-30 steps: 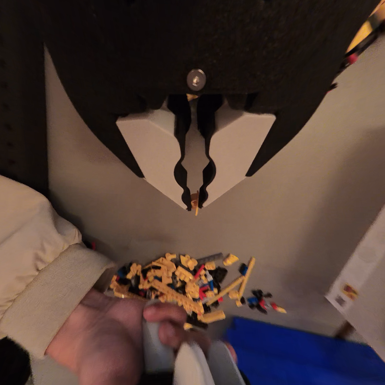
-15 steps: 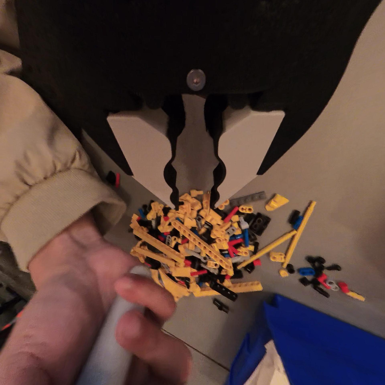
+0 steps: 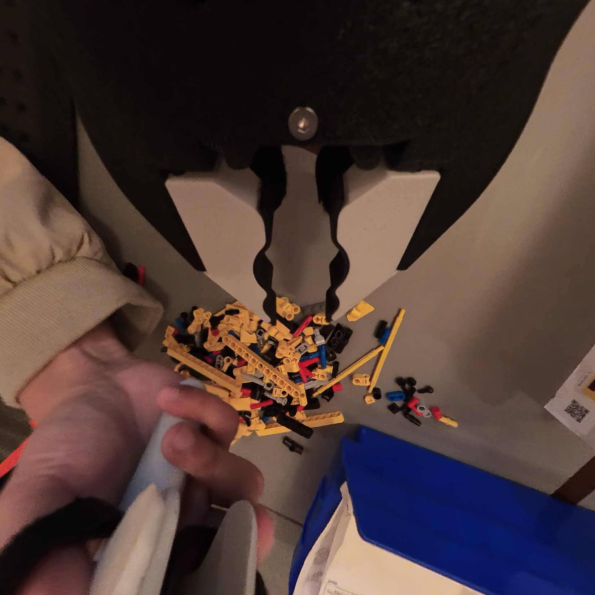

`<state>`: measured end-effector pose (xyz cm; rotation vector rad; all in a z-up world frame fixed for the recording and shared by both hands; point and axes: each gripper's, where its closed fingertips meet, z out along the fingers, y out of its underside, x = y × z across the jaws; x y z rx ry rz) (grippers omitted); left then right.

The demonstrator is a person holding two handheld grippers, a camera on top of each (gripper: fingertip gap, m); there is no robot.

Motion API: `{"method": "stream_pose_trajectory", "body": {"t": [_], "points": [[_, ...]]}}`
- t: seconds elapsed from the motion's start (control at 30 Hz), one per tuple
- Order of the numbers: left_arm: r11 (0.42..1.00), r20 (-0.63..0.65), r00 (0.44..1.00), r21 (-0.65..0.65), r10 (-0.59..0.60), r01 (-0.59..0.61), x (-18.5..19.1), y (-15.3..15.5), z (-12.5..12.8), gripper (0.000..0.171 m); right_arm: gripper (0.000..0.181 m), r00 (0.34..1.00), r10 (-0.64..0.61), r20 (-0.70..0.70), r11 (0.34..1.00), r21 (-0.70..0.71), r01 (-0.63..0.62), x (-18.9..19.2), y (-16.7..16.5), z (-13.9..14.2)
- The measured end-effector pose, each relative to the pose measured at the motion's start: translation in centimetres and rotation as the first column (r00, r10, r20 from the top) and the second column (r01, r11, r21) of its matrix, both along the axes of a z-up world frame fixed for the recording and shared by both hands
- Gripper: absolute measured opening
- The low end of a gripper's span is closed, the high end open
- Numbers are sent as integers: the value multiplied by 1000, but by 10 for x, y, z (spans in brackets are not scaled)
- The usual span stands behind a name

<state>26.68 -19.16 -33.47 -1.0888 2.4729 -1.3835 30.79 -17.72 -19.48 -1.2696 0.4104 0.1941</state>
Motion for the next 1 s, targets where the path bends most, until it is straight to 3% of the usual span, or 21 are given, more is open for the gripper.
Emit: {"method": "stream_pose_trajectory", "body": {"t": [0.1, 0.2, 0.33, 0.47, 0.57, 0.83, 1.0], "points": [[999, 109, 993, -27, 37, -34, -7, 30, 22, 29, 5, 999, 46, 2, 999, 6, -46, -6, 2, 1], [992, 210, 971, -69, 115, -103, -14, 61, 50, 29, 5, 987, 158, -7, 984, -83, -158, -26, 34, -11], [977, 243, 949, 24, 200, -212, -20, 103, 54, 29, 5, 968, 250, 11, 944, -223, -242, -52, 81, -33], [967, 294, 927, 24, 235, -252, -34, 132, 56, 29, 5, 930, 360, -78, 920, -138, -368, -78, 109, -34], [958, 306, 909, -50, 283, -281, -45, 152, 58, 28, 6, 908, 413, -66, 885, -205, -417, -97, 126, -48], [983, 497, 848, -119, 183, -142, -78, 161, 74, 15, 6, 852, 502, -149, 817, -243, -524, -116, 143, -70], [978, 435, 892, -206, 124, -35, -89, 152, 75, 15, 5, 824, 544, -157, 791, -232, -567, -124, 146, -70]]}}
